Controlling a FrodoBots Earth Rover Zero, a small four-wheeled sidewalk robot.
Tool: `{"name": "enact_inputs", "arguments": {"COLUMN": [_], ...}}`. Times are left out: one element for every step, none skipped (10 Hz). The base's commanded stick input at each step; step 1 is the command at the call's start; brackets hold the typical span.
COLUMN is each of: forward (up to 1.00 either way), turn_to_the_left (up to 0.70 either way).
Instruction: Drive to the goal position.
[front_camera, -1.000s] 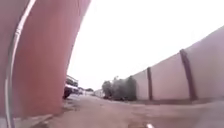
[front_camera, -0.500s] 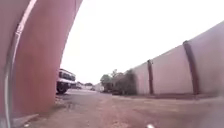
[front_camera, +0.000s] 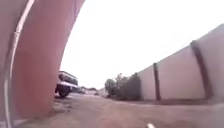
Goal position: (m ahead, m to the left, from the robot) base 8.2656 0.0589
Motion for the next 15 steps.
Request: {"name": "enact_inputs", "arguments": {"forward": [0.84,0.84,0.84,0.84,0.84,0.84,0.84,0.84,0.84,0.84,0.84,0.84,0.84,0.84,0.84], "turn_to_the_left": [0.03,0.03,0.03,0.03,0.03,0.03,0.03,0.03,0.03,0.03,0.03,0.03,0.03,0.03,0.03]}}
